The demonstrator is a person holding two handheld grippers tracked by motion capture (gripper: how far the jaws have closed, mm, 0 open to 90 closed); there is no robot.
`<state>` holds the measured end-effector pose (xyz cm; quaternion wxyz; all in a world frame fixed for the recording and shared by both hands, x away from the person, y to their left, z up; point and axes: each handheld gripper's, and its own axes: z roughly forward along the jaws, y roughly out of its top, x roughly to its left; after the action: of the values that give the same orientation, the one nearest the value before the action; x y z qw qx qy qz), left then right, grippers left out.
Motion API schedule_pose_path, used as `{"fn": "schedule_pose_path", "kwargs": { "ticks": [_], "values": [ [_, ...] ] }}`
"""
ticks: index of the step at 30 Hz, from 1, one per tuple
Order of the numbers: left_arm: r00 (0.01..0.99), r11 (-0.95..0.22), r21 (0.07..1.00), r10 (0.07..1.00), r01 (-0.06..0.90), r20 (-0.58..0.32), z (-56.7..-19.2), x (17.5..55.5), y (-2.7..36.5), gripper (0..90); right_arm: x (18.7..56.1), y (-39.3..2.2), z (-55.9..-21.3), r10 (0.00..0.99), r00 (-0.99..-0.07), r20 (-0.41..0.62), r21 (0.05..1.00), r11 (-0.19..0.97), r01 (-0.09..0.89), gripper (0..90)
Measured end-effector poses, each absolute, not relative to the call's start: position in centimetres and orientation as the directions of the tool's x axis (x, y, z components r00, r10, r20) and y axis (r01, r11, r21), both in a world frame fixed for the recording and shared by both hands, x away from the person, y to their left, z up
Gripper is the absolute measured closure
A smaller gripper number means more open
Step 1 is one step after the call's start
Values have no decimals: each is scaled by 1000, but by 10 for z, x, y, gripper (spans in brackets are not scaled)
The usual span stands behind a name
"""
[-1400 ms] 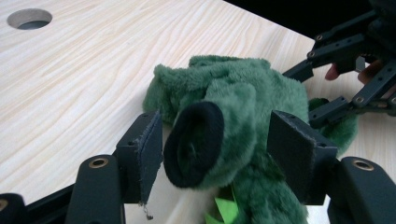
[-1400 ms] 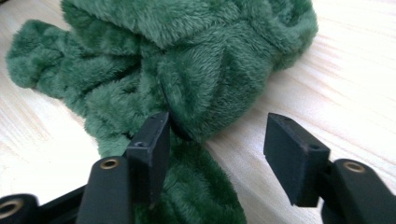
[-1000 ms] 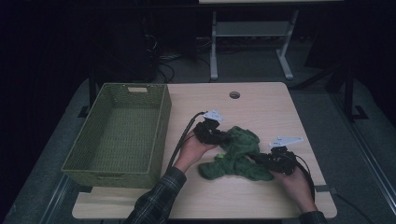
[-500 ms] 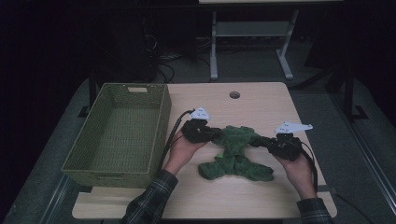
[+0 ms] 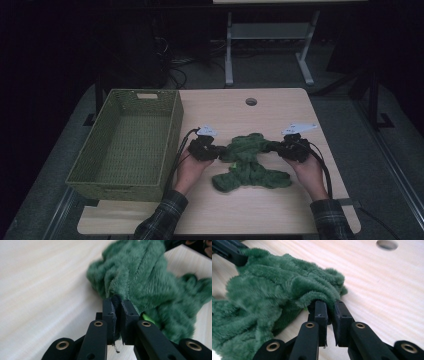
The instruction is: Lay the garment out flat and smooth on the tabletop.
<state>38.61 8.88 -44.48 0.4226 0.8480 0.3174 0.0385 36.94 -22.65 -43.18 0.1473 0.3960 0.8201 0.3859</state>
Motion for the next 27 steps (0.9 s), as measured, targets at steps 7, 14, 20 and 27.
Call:
{"fn": "schedule_pose_path", "kwargs": {
  "ticks": [7,14,20,27],
  "values": [
    [791,-470,705,573,531,-214,-457,388,80,809,372,-229,-452,760,-642,101,704,401,586,799],
    [797,-447,738,569,505,-201,-425,386,86,590,360,-243,-428,748,-654,115,753,364,548,607],
    [804,-433,768,570,472,-172,-400,393,84,540,362,-247,-402,747,-657,105,768,359,530,597],
    [800,-448,760,581,471,-154,-398,422,74,545,392,-230,-393,745,-659,103,766,363,530,606]
  ]
}}
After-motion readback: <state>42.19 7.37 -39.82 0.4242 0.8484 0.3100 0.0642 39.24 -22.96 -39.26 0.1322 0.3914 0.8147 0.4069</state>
